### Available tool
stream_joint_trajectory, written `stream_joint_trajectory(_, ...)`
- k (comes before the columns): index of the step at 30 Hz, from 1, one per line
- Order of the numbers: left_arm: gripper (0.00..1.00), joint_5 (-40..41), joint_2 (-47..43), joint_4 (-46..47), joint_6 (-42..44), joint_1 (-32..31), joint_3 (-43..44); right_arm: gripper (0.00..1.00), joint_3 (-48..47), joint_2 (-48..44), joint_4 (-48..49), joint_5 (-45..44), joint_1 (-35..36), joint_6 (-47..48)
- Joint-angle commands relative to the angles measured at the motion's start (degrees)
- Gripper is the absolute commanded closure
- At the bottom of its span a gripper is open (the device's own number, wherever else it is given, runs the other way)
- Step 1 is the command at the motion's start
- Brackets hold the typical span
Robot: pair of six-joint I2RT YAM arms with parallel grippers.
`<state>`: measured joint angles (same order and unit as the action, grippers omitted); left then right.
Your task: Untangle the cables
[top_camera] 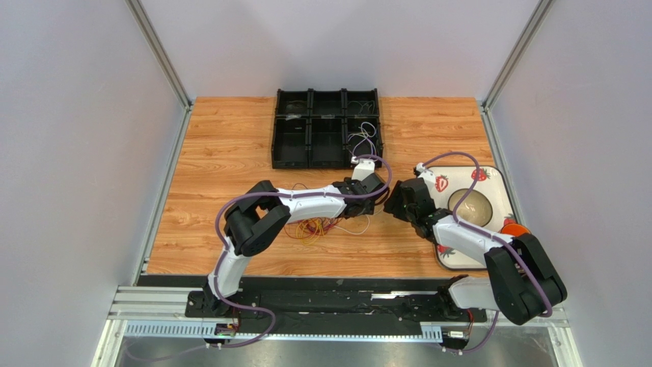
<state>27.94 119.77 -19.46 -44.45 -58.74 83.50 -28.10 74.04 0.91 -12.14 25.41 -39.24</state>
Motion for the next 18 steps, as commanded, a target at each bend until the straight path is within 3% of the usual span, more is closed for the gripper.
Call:
stream_joint_trajectory(1,0.43,-2.72,1.61,0.92,-0.9,-0.32,-0.53,0.46,-2.31,0.67,1.29,-1.22,-0.27,-0.66)
stream_joint_trajectory(10,0.52,-4.21,1.35,-1.01,-3.36,-0.5,-2.03,0.46,-2.49,1.02,1.29,-1.13,-0.36,-0.66)
stream_joint_trajectory(18,0.51,-5.71,-0.5,-5.22,-8.63,-4.36,-6.07,0.47,-2.75,1.28,1.12,-0.95,-0.27,-0.57)
